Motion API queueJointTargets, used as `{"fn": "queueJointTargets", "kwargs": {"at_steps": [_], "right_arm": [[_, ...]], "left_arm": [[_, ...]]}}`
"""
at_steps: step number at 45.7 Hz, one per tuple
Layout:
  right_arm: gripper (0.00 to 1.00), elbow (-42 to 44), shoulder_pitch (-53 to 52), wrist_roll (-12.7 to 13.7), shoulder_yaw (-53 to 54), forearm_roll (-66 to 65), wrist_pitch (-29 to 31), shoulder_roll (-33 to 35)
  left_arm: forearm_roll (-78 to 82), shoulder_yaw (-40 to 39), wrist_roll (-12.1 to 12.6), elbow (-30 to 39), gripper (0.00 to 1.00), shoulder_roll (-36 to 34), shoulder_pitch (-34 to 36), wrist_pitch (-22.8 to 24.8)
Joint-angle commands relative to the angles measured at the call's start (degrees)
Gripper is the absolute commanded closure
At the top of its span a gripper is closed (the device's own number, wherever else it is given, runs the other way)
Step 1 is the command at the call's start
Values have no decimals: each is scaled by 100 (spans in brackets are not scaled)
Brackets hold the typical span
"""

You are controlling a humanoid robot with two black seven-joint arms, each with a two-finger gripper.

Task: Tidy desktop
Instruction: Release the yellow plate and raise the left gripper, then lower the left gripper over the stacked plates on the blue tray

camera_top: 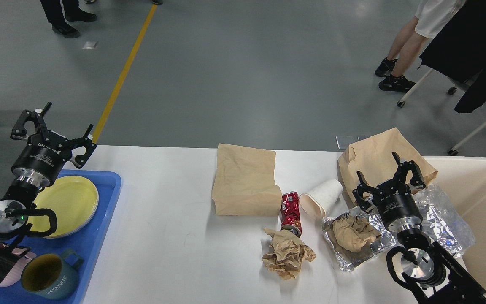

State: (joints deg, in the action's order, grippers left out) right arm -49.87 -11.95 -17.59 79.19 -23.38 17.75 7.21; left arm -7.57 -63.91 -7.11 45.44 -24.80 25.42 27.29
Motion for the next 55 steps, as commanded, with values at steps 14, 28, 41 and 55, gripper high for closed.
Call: {"fn": "queueJointTargets", "kwargs": {"at_steps": [14, 28, 41, 55], "right_arm": [[0, -6, 0, 1, 0, 0, 0, 0], [0, -6, 0, 1, 0, 0, 0, 0], [0, -6, 0, 1, 0, 0, 0, 0], [0, 3, 0, 1, 0, 0, 0, 0]], "left_arm": [[1083, -1317, -247, 158, 3, 1013, -468, 268], [960, -1466, -309, 96, 4, 1030, -635, 479], [951, -1431, -300, -167, 3, 1100, -327, 382], [960, -1396, -230, -501, 4, 1197, -388, 408]]}}
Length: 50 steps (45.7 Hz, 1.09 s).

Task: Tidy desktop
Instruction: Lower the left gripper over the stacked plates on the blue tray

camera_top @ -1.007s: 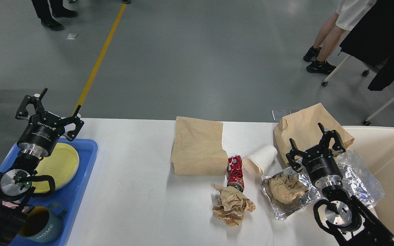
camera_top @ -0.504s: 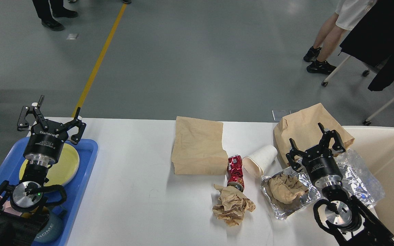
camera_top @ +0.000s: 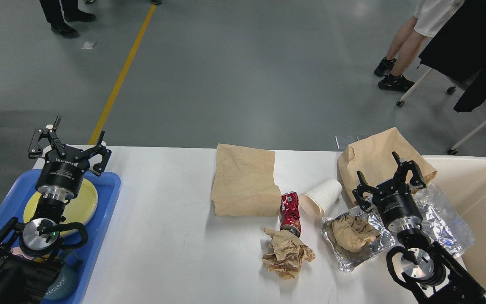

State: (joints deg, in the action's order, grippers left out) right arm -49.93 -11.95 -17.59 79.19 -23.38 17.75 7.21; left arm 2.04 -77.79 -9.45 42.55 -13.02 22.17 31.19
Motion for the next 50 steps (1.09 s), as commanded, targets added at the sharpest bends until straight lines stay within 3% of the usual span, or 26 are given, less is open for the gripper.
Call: {"fn": "queueJointTargets", "kwargs": {"at_steps": [1, 12, 21, 50], "right_arm": [[0, 10, 0, 1, 0, 0, 0, 0], [0, 10, 0, 1, 0, 0, 0, 0], [0, 10, 0, 1, 0, 0, 0, 0], [0, 1, 0, 1, 0, 0, 0, 9]], "left_arm": [[-10, -8, -13, -291, 3, 28, -64, 19], [-125, -105, -31, -582, 3, 274, -64, 124], [-107, -43, 5, -828, 3, 256, -55, 686], [-169, -43, -48, -863, 3, 256, -28, 722]]}}
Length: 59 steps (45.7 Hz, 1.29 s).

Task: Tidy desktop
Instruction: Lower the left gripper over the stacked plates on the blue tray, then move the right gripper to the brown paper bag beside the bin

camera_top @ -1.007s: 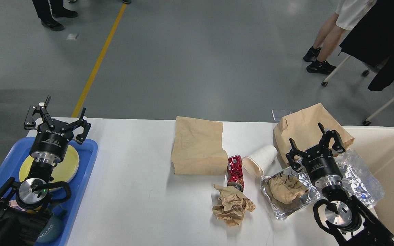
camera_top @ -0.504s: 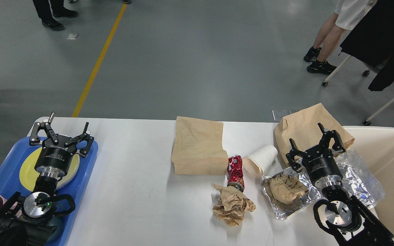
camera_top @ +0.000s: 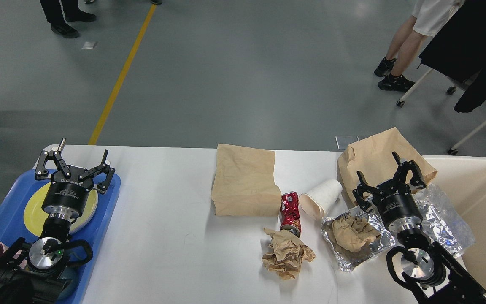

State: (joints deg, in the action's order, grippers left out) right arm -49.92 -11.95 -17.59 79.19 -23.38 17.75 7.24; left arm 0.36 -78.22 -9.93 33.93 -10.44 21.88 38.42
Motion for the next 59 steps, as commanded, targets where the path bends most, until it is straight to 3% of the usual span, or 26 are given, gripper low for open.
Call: {"fn": "queueJointTargets", "kwargs": {"at_steps": [1, 59], "right_arm": [[0, 0, 0, 1, 0, 0, 0, -3], [0, 35, -105, 28, 26, 53, -26, 94]], "left_arm": [[-1, -1, -1, 0, 3, -2, 0, -1], [-10, -1, -1, 0, 3, 7, 0, -1]]}}
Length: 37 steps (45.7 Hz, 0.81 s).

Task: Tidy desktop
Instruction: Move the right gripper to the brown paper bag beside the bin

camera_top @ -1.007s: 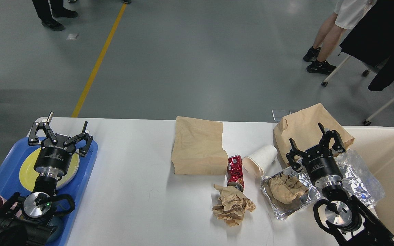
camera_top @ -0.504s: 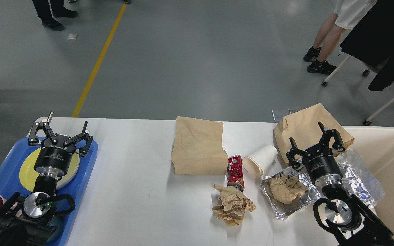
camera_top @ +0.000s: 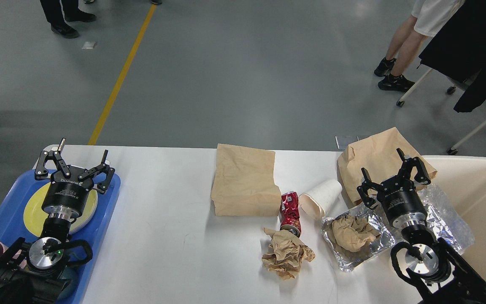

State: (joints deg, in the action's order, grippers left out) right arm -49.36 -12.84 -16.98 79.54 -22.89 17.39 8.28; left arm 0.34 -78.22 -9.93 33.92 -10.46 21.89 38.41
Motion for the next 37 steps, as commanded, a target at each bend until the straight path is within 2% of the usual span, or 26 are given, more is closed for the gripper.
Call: {"fn": "queueJointTargets", "kwargs": {"at_steps": [1, 17, 26, 37], "right_arm": [[0, -39, -16, -25, -9, 4, 10, -20], [0, -12, -113, 45, -123, -5, -140, -20], [0, -4, -157, 432, -158, 4, -333, 7], [0, -30, -166, 432, -167, -5, -307, 15]], "left_arm": [[-8, 0, 0, 0, 3, 0, 0, 0], [-8, 0, 0, 0, 3, 0, 0, 0], [-8, 0, 0, 0, 3, 0, 0, 0], [-8, 0, 0, 0, 3, 0, 0, 0]]}}
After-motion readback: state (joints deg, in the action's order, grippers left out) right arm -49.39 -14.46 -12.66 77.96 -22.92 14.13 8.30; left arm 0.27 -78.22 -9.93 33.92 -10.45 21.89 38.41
